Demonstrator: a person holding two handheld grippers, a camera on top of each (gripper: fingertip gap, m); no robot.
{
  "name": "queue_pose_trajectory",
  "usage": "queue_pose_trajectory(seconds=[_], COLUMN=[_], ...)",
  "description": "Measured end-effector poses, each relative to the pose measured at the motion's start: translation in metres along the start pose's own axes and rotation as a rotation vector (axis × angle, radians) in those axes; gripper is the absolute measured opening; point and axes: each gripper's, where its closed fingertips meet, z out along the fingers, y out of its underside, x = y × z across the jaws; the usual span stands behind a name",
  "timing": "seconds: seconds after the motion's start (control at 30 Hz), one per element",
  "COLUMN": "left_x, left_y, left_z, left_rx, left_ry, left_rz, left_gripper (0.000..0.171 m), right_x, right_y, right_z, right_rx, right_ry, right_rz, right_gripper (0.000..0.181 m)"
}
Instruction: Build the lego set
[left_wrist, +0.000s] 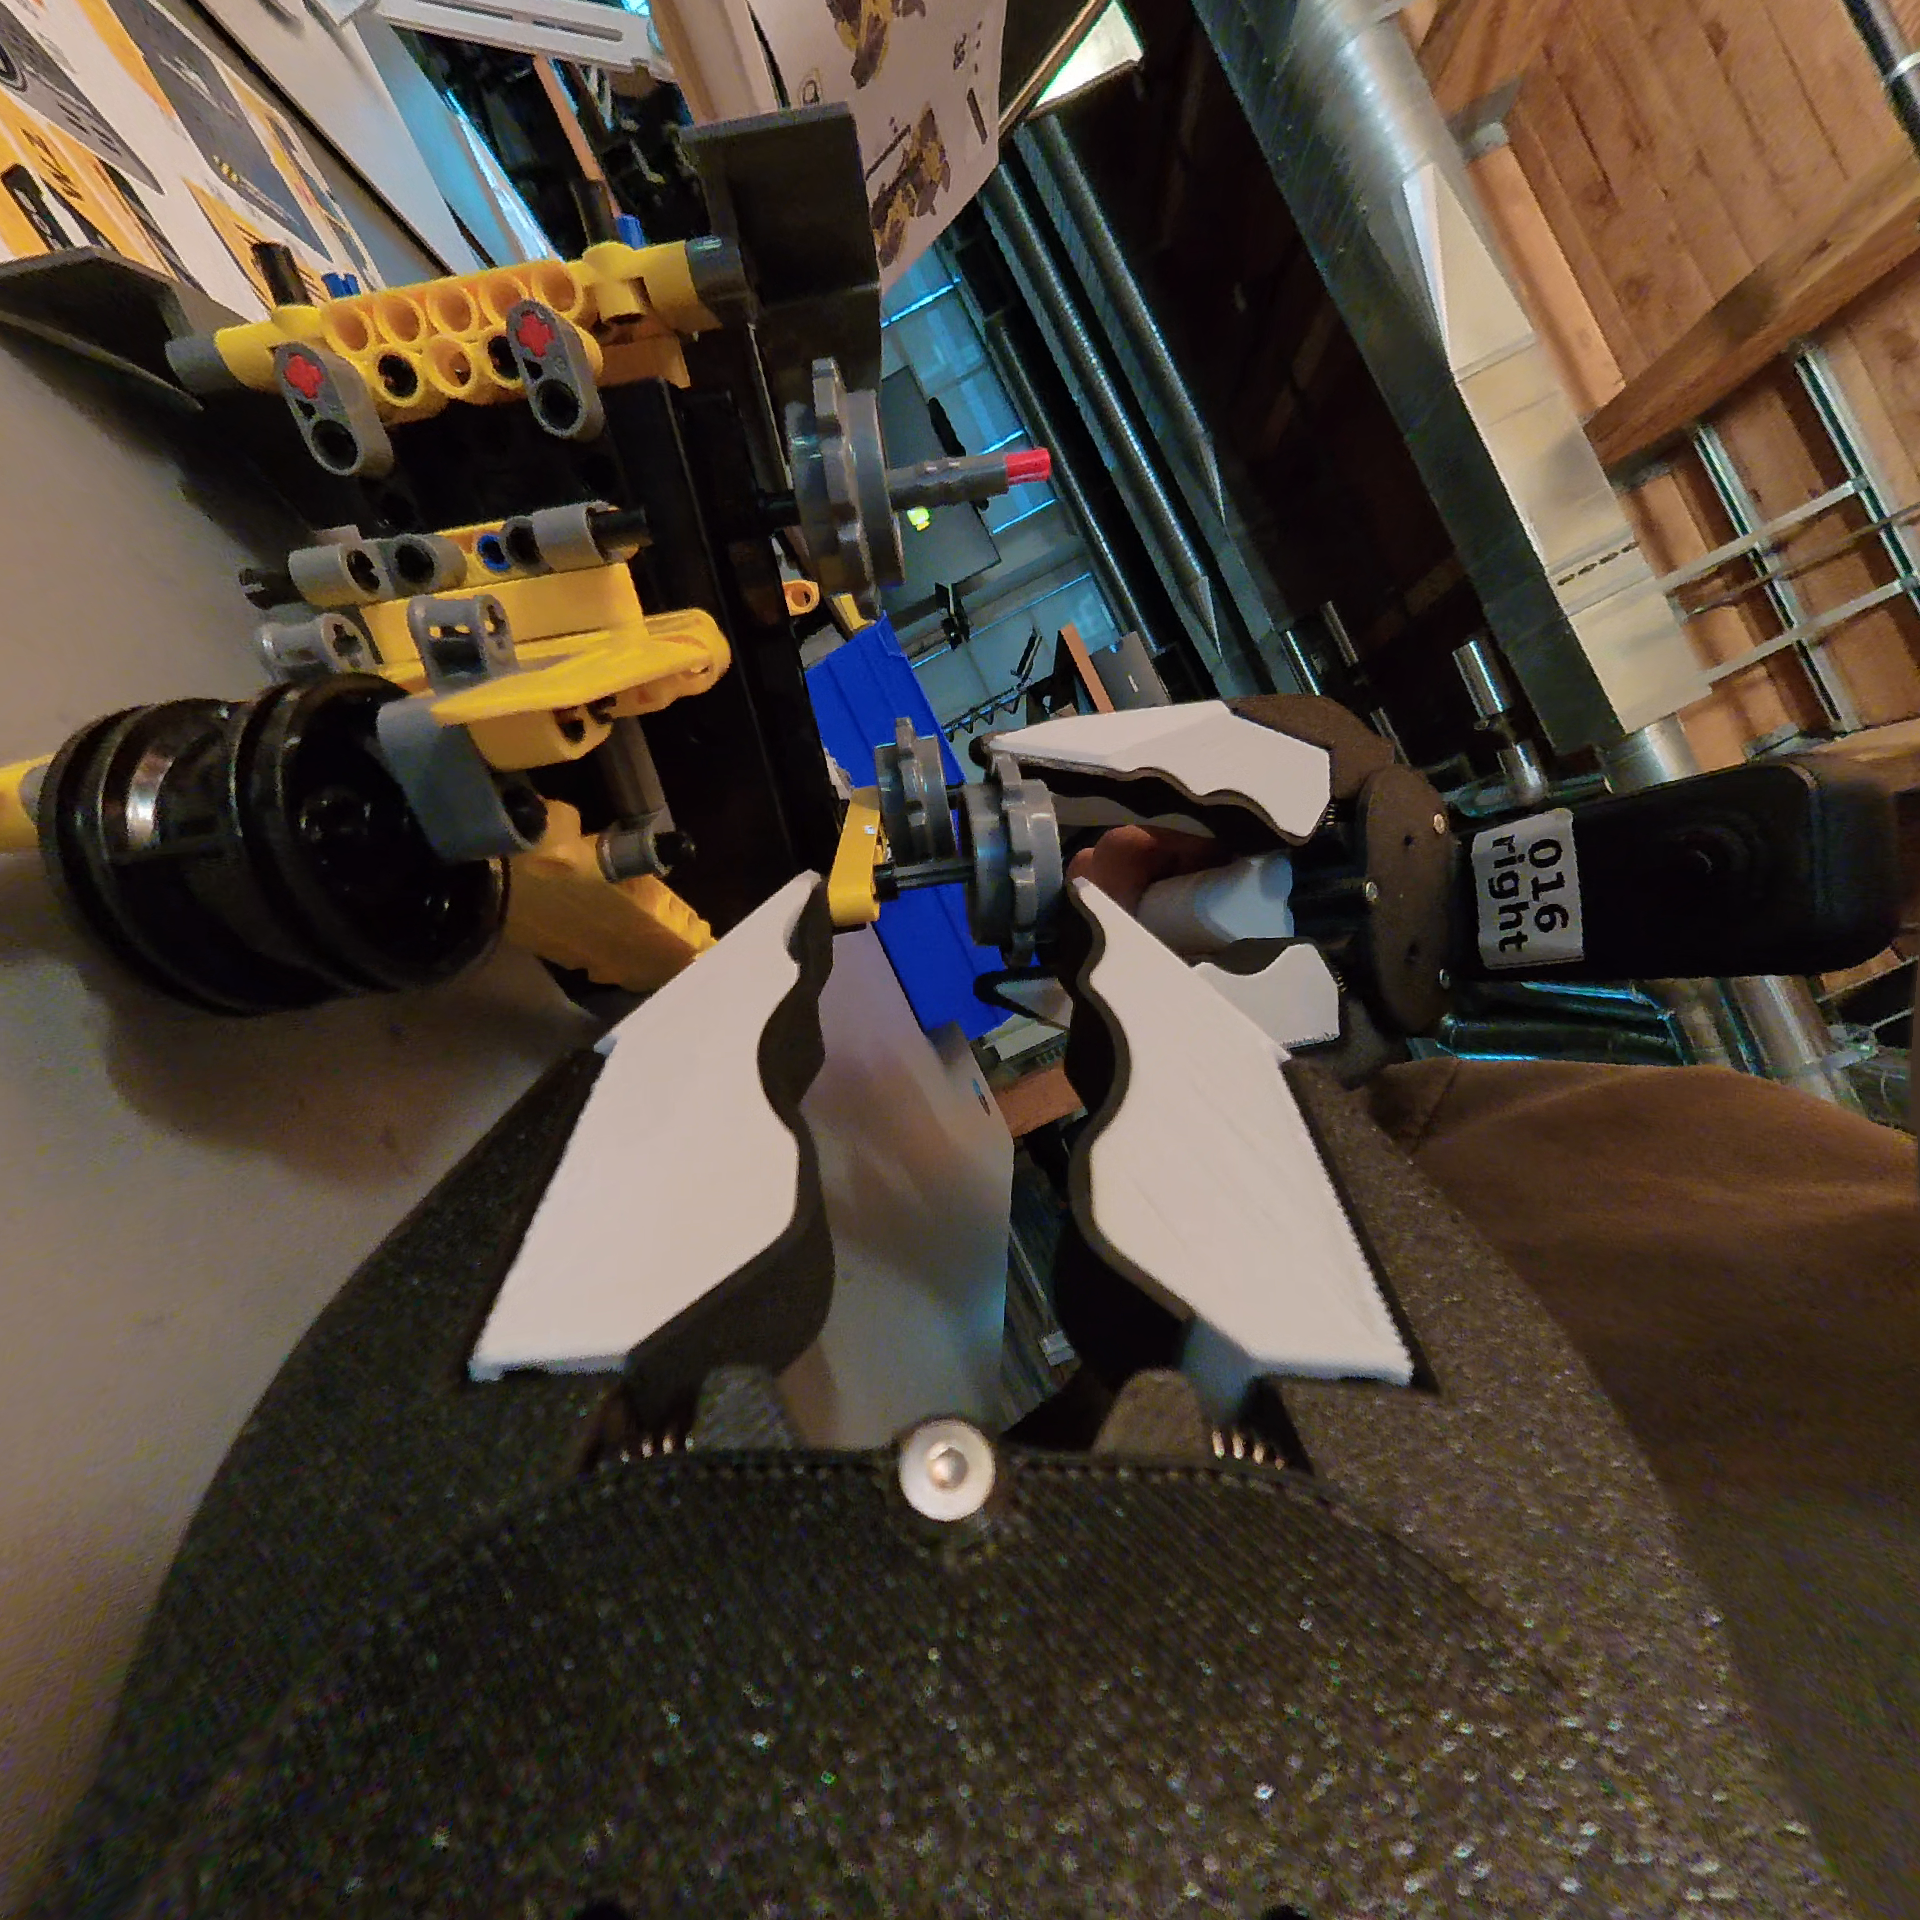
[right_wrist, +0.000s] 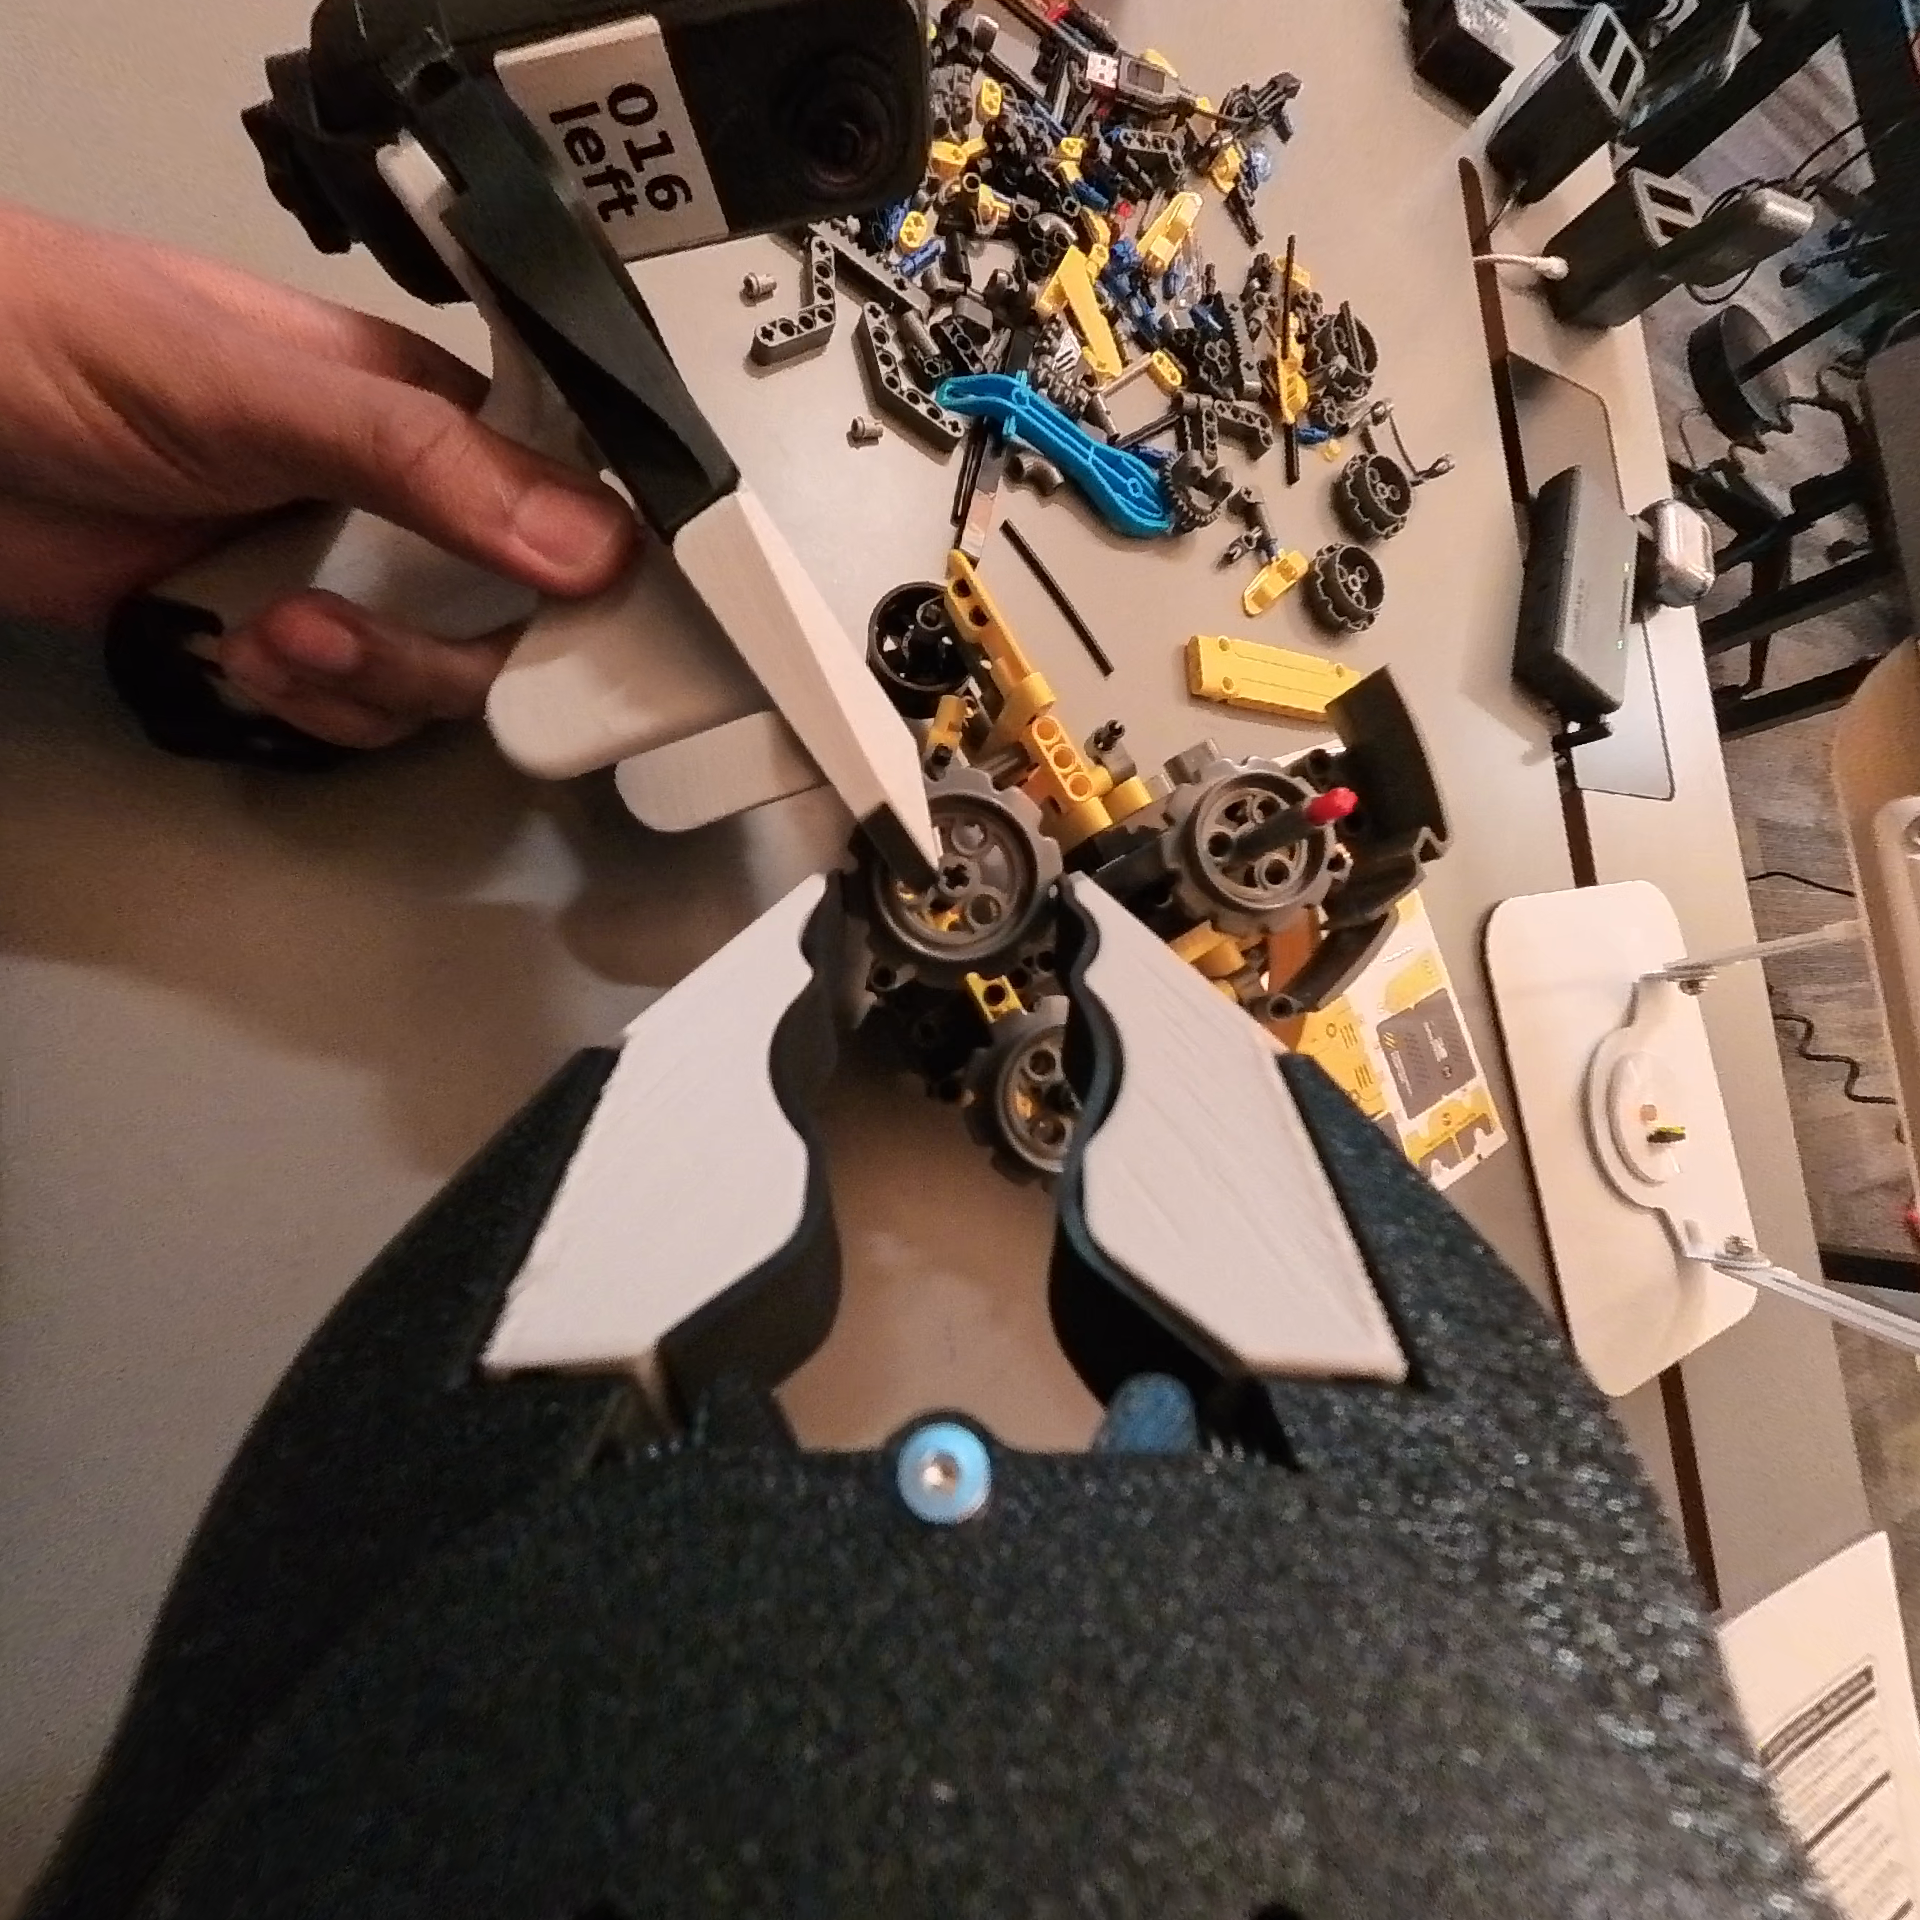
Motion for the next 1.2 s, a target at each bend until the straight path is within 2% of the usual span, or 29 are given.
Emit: queue_pose_trajectory(seconds=[1.03, 1.1, 1.2], left_x=[-0.005, -0.009, -0.01], left_y=[0.002, 0.004, 0.005], left_z=[0.002, 0.003, 0.003], left_rx=[-0.012, -0.024, -0.024], left_ry=[-0.052, -0.082, -0.089], left_rz=[0.04, 0.049, 0.054], left_gripper=[0.032, 0.022, 0.022], right_x=[0.0, -0.001, -0.001], right_y=[0.008, 0.011, 0.015], right_z=[0.006, 0.009, 0.011], right_rx=[0.099, 0.083, 0.079], right_ry=[-0.026, -0.028, -0.005], right_rz=[0.077, 0.07, 0.033], right_gripper=[0.04, 0.04, 0.039])
